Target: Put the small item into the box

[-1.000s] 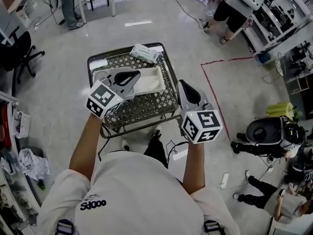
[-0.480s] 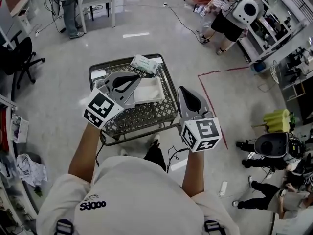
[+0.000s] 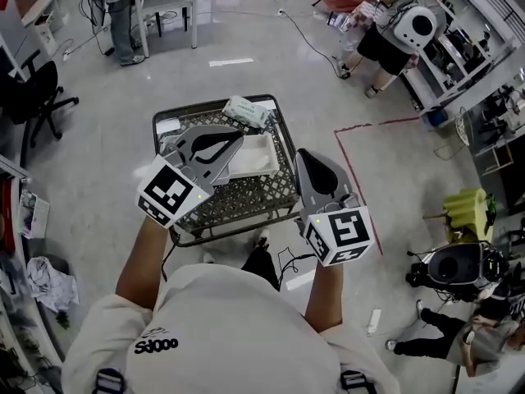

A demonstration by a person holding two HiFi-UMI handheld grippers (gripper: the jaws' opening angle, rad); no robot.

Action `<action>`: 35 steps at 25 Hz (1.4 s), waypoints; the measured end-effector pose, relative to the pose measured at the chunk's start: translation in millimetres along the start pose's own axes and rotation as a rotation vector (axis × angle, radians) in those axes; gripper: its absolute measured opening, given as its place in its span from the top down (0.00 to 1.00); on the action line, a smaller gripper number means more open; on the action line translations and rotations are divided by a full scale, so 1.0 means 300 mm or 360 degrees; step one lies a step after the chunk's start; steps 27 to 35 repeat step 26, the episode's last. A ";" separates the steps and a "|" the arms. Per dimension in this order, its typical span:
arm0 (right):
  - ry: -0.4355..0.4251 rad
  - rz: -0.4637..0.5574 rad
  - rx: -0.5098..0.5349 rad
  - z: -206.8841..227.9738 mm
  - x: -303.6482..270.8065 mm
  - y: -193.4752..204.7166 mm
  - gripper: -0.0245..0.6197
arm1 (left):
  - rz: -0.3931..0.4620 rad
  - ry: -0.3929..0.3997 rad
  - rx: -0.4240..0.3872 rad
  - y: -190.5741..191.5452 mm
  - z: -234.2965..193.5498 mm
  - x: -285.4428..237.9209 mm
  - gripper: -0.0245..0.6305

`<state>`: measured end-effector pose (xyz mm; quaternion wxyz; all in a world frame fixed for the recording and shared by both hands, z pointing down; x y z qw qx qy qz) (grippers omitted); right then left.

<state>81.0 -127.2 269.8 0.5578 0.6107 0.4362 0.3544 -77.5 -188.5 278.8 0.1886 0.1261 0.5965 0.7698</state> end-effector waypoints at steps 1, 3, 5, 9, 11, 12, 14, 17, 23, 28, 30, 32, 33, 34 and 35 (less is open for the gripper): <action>0.0002 0.0000 0.0002 0.001 -0.002 -0.002 0.95 | 0.0002 0.0001 -0.0010 -0.005 0.000 0.001 0.95; 0.0008 0.0000 0.0001 0.002 -0.004 -0.003 0.95 | 0.0011 0.0003 -0.0017 -0.012 0.000 0.004 0.95; 0.0009 0.0002 -0.0007 0.000 -0.007 -0.002 0.95 | 0.0012 0.0003 -0.0013 -0.010 -0.003 0.010 0.95; 0.0012 -0.0005 -0.0005 -0.007 -0.017 0.004 0.95 | 0.0019 0.0005 0.0063 0.006 -0.015 0.020 0.95; 0.0018 -0.0015 0.0005 -0.005 -0.020 0.004 0.95 | 0.0018 0.0001 0.0082 0.009 -0.020 0.023 0.95; 0.0021 -0.0019 0.0010 -0.005 -0.021 0.004 0.95 | 0.0013 -0.0002 0.0080 0.010 -0.022 0.025 0.95; 0.0024 -0.0023 0.0017 -0.007 -0.019 0.006 0.95 | 0.0007 -0.0004 0.0076 0.014 -0.019 0.027 0.95; 0.0021 -0.0027 0.0018 -0.009 -0.012 0.015 0.95 | 0.0004 -0.0003 0.0075 0.020 -0.009 0.028 0.95; 0.0025 -0.0034 0.0011 -0.003 -0.023 0.029 0.95 | -0.0009 0.0005 0.0081 0.039 -0.012 0.022 0.95; 0.0027 -0.0040 0.0007 -0.002 -0.025 0.039 0.95 | -0.0010 0.0012 0.0089 0.045 -0.011 0.022 0.95; 0.0027 -0.0040 0.0007 -0.002 -0.025 0.039 0.95 | -0.0010 0.0012 0.0089 0.045 -0.011 0.022 0.95; 0.0027 -0.0040 0.0007 -0.002 -0.025 0.039 0.95 | -0.0010 0.0012 0.0089 0.045 -0.011 0.022 0.95; 0.0027 -0.0040 0.0007 -0.002 -0.025 0.039 0.95 | -0.0010 0.0012 0.0089 0.045 -0.011 0.022 0.95; 0.0027 -0.0040 0.0007 -0.002 -0.025 0.039 0.95 | -0.0010 0.0012 0.0089 0.045 -0.011 0.022 0.95; 0.0027 -0.0040 0.0007 -0.002 -0.025 0.039 0.95 | -0.0010 0.0012 0.0089 0.045 -0.011 0.022 0.95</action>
Point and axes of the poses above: the fingertips, and each gripper's own axes: x backward along the fingers, z to its right, y out of its underside, the point moved 5 cm from there along x, backward along the fingers, and after that the axes turned 3 degrees about z, right-handed, at the moved point
